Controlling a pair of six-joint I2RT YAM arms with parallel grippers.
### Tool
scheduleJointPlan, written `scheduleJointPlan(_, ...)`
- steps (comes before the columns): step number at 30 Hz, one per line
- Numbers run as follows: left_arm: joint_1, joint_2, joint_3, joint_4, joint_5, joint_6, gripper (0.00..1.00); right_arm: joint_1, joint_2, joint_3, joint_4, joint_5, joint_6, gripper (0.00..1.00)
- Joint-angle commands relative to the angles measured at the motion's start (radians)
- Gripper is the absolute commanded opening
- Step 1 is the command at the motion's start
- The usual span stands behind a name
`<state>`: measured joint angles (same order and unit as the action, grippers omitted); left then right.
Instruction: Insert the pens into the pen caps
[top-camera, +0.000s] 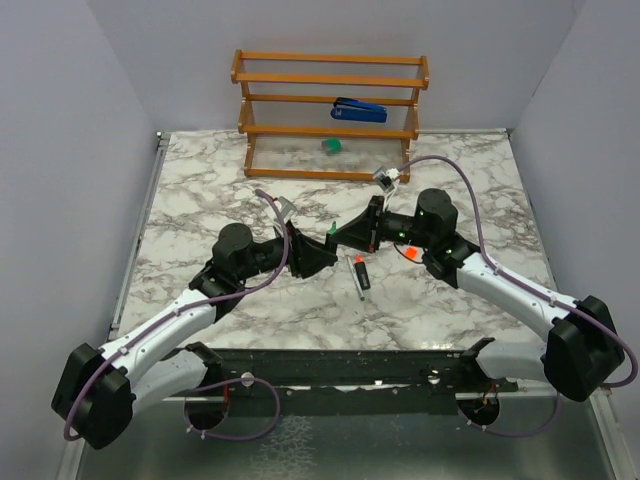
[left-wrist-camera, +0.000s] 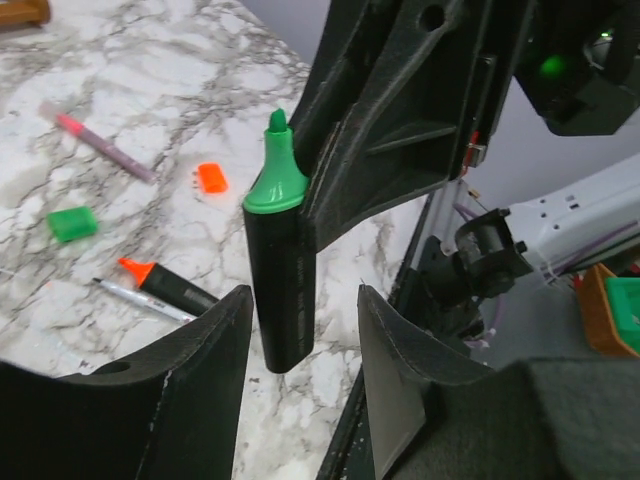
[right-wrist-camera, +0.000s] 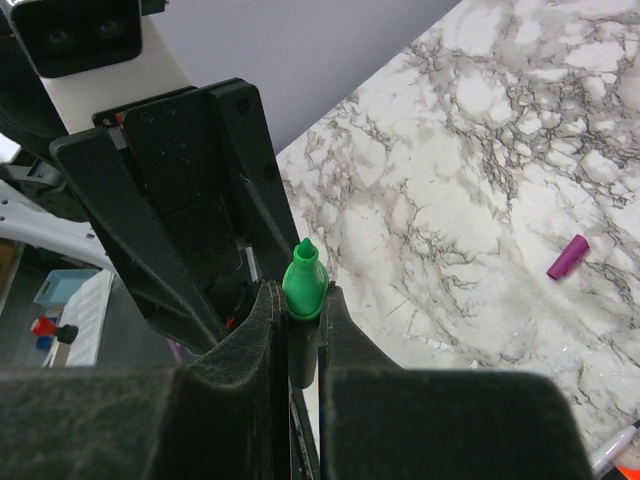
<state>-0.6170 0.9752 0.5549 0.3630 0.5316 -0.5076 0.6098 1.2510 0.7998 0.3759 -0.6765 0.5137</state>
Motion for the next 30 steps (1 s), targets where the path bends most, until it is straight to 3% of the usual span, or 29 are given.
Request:
scheduleJointPlan(1,0.003,0.032,-0.004,0.091,0.131,-0.048,0.45,0.007,0.004,0.026,0.048,-0.063,0.006,0.01)
scheduleJointPlan(8,0.003,0.063,-0.007,0.093,0.159,-0.055,0.39,0.008,0.005,0.036,0.050,-0.071,0.006,0.00)
scheduleJointPlan(12,0.003,0.064,-0.012,0.094,0.158,-0.052,0.25,0.007,0.008,0.042,0.050,-0.074,0.005,0.01)
scheduleJointPlan(15,0.003,0.064,-0.012,0.094,0.155,-0.049,0.00,0.007,0.013,0.048,0.048,-0.077,0.004,0.01)
scheduleJointPlan(19,0.004,0.060,-0.018,0.096,0.143,-0.046,0.00,0.007,0.017,0.057,0.025,-0.063,-0.003,0.00)
scheduleJointPlan(20,0.005,0.058,-0.021,0.096,0.140,-0.044,0.00,0.008,0.020,0.063,0.005,-0.053,-0.008,0.06)
scheduleJointPlan(23,0.008,0.054,-0.032,0.095,0.122,-0.043,0.00,0.007,0.031,0.098,-0.131,0.061,-0.053,0.47)
scheduleJointPlan(26,0.015,0.055,-0.048,0.086,0.088,-0.042,0.00,0.008,0.034,0.123,-0.256,0.235,-0.083,0.71)
scheduleJointPlan(30,0.027,0.043,-0.056,0.000,-0.029,-0.017,0.00,0.007,-0.017,0.135,-0.336,0.516,-0.058,0.84)
